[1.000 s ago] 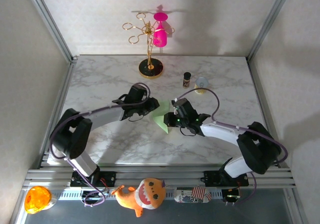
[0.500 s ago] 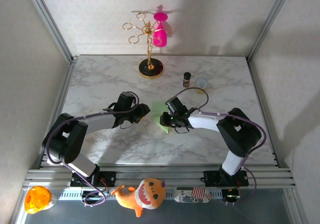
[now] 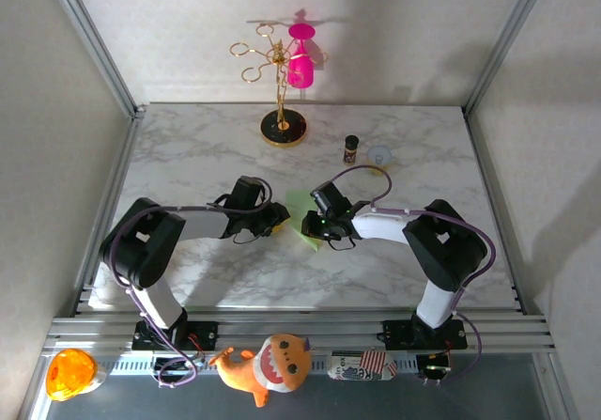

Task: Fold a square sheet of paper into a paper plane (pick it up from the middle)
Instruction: Fourth fold the wing at the center of the table.

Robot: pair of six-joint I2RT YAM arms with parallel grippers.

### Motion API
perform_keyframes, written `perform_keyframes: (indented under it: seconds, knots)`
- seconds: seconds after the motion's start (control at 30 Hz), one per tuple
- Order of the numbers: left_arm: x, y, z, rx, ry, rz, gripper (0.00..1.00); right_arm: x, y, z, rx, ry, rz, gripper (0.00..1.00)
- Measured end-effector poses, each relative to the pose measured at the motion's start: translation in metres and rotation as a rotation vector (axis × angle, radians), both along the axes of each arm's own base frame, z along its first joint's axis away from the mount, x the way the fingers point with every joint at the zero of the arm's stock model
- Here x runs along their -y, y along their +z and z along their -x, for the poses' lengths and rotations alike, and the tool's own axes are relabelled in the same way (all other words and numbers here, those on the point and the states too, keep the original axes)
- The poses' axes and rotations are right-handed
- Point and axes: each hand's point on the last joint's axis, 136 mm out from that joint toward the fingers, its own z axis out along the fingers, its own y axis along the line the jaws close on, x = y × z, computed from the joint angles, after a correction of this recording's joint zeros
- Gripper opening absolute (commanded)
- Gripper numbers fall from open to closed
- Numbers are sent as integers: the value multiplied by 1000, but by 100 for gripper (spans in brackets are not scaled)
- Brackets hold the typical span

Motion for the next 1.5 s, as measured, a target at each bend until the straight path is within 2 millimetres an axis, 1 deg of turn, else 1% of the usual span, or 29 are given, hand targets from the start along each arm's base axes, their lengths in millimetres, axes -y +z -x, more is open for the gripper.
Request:
perform_keyframes:
  seconds: [0.07, 0.33, 0.53, 0.7, 0.97, 1.1, 1.23, 1.4, 1.5]
  knots:
    - [1, -1, -1, -2, -4, 0, 29, 0, 0, 0, 0, 0, 0, 26]
    - [4, -6, -5, -9, -7, -3, 30, 0, -1, 0, -2, -1, 1, 26]
    - [5, -5, -7, -6, -12, -2, 25, 1, -1, 0, -2, -1, 2, 25]
    - [8, -2, -8, 3, -22, 10, 22, 1, -2, -1, -4, -2, 2, 24]
    - [13, 2, -9, 36, -70, 18, 22, 1, -2, -1, -4, -1, 2, 24]
    - [17, 5, -15, 70, -105, 9, 22, 1, -2, -1, -5, -1, 2, 24]
    - [18, 3, -16, 78, -131, -7, 21, 1, -2, -1, -5, -1, 2, 24]
    - [16, -1, -14, 72, -148, -24, 16, 2, -2, -1, -1, 6, 3, 24]
    - [16, -2, -13, 74, -156, -30, 15, 1, -2, -1, 2, 13, 3, 24]
